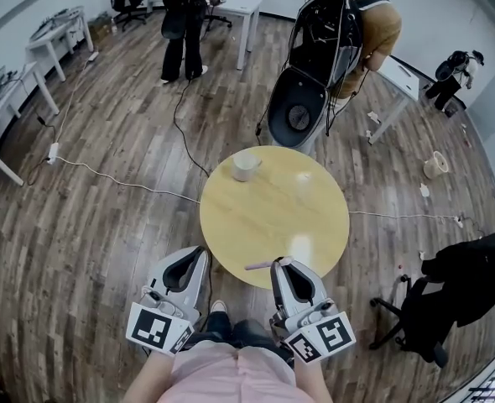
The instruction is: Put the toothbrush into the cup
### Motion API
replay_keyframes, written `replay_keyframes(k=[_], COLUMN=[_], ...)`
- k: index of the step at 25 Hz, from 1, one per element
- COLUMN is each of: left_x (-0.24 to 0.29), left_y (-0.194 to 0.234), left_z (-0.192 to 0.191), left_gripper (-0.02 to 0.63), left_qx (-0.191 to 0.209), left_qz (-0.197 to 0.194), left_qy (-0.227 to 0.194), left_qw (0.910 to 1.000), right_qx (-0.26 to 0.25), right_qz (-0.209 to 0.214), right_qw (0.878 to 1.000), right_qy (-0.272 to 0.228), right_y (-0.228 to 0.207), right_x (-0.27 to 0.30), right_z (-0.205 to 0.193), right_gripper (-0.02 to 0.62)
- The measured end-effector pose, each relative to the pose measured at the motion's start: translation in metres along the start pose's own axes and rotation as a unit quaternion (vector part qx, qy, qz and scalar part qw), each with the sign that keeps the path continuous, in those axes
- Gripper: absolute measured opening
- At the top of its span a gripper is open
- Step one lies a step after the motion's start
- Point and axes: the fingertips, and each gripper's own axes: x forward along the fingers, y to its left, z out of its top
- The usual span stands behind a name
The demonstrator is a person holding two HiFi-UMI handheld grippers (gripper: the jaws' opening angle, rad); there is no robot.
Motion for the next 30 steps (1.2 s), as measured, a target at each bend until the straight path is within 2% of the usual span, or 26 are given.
replay_keyframes(k=[8, 16, 30], left_x=[0.019, 0.051, 0.117], left_y=[0.013, 0.024, 0.032], left_z=[-0.007, -0.01, -0.007], left_gripper=[0.0, 0.0, 0.0], left_qx=[-0.005, -0.02, -0.006], left_qz=[0.005, 0.023, 0.046], left_qy=[0.008, 0.016, -0.001], left_qw=[0.9999, 0.9994, 0.9989], right_qx=[0.007, 0.003, -0.024], right_qz=[-0.006, 0.015, 0.038], right_qw=[1.0, 1.0, 0.999], right_qy=[0.007, 0.021, 0.02], right_y=[-0.022, -0.047, -0.112], right_x=[0.018, 0.048, 0.088], right_z=[-0.003, 0.008, 0.027], right_gripper=[0.029, 0.029, 0.029])
